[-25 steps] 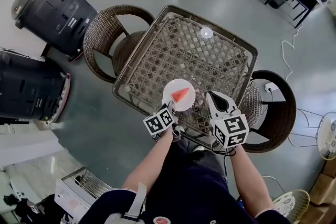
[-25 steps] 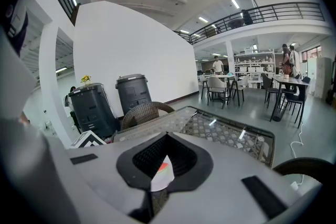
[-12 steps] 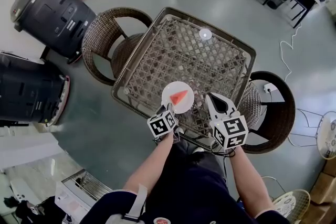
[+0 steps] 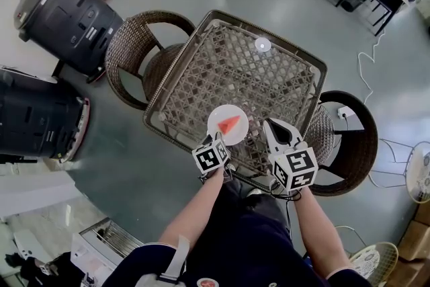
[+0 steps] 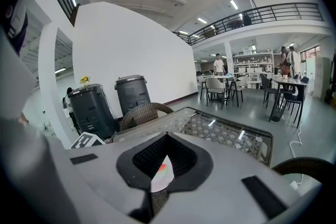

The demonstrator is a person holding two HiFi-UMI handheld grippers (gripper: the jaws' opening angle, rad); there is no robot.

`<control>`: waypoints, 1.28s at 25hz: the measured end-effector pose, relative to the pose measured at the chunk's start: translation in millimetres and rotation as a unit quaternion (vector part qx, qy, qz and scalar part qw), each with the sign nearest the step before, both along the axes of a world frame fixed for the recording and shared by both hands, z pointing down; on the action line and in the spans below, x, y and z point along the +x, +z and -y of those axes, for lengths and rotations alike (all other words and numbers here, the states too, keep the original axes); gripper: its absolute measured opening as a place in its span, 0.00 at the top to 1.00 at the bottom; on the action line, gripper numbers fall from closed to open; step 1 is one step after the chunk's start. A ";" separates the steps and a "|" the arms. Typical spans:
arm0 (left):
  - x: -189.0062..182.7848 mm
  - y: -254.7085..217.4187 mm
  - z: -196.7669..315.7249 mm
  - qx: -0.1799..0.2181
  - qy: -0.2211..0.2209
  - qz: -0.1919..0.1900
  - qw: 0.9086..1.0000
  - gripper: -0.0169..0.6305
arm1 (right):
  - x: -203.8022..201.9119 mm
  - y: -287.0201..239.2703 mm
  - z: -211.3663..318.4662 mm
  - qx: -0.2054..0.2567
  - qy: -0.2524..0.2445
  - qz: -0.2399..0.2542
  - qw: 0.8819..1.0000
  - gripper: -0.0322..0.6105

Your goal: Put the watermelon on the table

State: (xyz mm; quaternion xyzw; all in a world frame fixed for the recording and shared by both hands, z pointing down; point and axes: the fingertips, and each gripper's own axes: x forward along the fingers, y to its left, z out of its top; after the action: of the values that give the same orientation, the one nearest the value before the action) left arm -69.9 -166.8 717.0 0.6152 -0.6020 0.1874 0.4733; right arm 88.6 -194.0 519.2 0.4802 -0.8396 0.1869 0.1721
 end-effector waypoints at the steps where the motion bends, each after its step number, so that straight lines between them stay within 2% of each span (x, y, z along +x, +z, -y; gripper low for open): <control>1: -0.5 0.0 0.3 0.000 0.000 0.004 1.000 0.82 | -0.1 -0.7 -0.2 0.001 0.000 0.000 1.000 0.95; 7: -4.7 -2.2 2.1 -0.003 -0.006 0.025 1.000 0.81 | 1.1 -4.4 -3.0 0.004 0.004 0.000 1.000 0.95; 25: -9.6 -5.5 -5.4 -0.011 0.008 0.033 0.999 0.80 | 0.0 -12.9 -7.9 0.013 0.010 0.000 1.000 0.95; 29: -17.2 -14.5 -7.5 0.005 0.018 0.043 0.999 0.80 | -2.2 -14.7 -10.8 0.017 0.009 0.002 1.000 0.95; 32: -19.6 -33.0 -3.4 0.040 0.041 0.047 0.997 0.80 | -2.9 -17.1 -12.5 0.021 0.008 0.003 1.000 0.95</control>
State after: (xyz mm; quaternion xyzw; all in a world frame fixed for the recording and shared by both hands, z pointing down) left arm -89.5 -163.4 684.0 0.6482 -0.6049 0.2117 0.4113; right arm 85.7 -181.5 502.1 0.4897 -0.8400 0.1720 0.1579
